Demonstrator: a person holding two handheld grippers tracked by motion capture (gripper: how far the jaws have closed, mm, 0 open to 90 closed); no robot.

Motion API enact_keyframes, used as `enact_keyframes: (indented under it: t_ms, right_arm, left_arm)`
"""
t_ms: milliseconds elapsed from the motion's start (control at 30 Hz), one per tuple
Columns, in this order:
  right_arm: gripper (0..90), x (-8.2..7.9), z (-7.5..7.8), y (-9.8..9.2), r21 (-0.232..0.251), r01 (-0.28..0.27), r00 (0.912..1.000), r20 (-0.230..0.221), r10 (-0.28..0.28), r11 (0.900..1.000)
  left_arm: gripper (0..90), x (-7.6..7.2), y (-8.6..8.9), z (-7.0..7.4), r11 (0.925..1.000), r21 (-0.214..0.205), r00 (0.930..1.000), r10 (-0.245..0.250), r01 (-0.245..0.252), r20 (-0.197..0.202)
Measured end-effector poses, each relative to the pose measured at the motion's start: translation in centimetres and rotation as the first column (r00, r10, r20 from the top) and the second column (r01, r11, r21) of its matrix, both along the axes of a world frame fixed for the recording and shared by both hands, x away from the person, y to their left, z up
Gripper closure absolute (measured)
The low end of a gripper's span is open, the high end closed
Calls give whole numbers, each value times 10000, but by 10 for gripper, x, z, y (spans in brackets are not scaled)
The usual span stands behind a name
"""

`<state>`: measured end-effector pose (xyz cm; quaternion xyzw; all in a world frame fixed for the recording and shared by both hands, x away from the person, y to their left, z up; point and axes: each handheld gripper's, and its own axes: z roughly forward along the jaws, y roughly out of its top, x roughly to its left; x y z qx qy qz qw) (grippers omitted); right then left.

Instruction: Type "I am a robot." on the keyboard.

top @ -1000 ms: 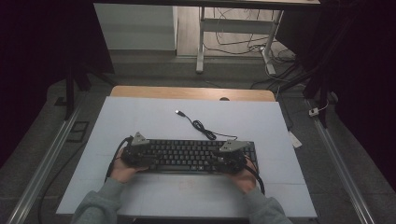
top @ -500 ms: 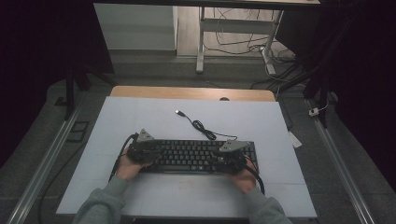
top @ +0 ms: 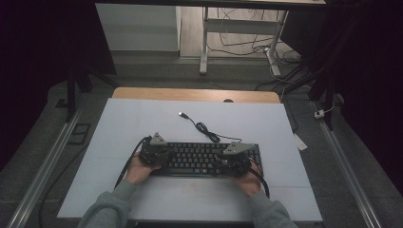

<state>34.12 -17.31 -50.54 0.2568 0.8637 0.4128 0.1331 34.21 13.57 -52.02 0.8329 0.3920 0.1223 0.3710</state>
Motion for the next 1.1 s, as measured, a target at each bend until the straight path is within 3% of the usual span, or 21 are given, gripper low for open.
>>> enact_keyframes:
  t_ms: [467, 700, 800, 933, 1100]
  right_arm:
    - [563, 0, 0, 0, 3, -7, 10000, 16, 7, 10000]
    - [562, 0, 2, -2, 53, 3, 10000, 47, -4, 10000]
    - [562, 1, 2, -3, 40, 57, 10000, 32, -57, 10000]
    - [562, 0, 3, -3, 56, 63, 10000, 49, -63, 10000]
    - [560, 1, 2, -3, 66, 1, 10000, 44, -1, 10000]
  left_arm:
    - [891, 0, -3, -3, 9997, 254, 10000, 18, -20, 91]
    - [887, -9, 16, 13, 9970, -477, 9970, 625, -603, 454]
    - [761, -14, 23, 18, 9935, -774, 9953, 867, -832, 432]
    - [551, -22, 30, 21, 9922, -762, 9941, 1017, -985, 387]
    - [432, -31, 37, 21, 9928, -666, 9947, 1010, -996, 176]
